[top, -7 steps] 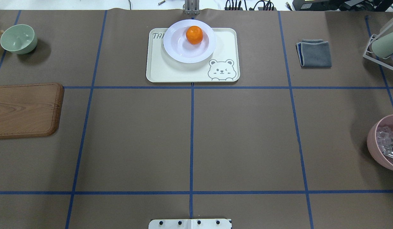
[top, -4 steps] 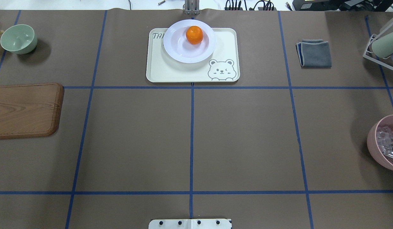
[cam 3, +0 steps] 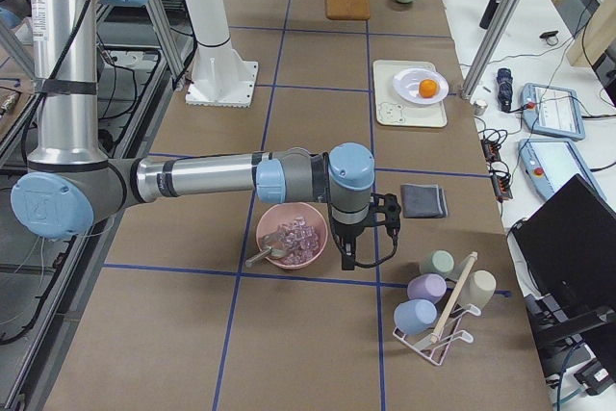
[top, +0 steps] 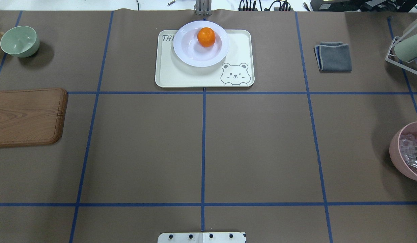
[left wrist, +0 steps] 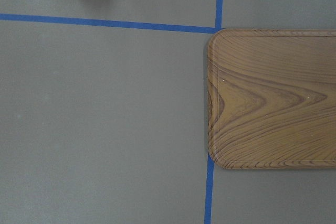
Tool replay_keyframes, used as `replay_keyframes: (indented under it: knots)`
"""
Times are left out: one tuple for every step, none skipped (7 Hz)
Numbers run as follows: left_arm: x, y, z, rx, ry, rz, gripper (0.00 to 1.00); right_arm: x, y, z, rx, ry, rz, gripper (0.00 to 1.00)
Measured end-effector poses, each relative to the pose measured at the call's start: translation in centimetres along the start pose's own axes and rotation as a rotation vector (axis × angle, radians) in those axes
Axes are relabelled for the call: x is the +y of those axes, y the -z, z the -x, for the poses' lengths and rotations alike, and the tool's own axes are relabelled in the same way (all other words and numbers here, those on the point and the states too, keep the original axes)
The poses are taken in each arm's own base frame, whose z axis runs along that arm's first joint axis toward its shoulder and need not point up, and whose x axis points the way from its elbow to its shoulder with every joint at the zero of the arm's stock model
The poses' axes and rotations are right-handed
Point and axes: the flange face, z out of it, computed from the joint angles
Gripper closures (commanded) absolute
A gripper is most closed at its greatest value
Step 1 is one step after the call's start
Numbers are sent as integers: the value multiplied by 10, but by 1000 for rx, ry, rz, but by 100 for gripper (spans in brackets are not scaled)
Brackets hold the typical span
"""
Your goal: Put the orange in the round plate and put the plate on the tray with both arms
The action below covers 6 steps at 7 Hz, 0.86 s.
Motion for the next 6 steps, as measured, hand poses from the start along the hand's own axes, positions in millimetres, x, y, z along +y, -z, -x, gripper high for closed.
replay_keyframes:
  knots:
    - [0,0,0,0,0,0,2,0,0,0,0,0,0,0]
    - [0,0,0,0,0,0,2,0,0,0,0,0,0,0]
    - [0,0,0,0,0,0,2,0,0,0,0,1,0,0]
    - [2,-1,1,0,2,2,2,0,0,1,0,1,0,0]
    - [3,-1,1,1,4,4,2,0,0,1,0,2,0,0]
    - [5,-2,2,1,5,5,2,0,0,1,-2,2,0,0]
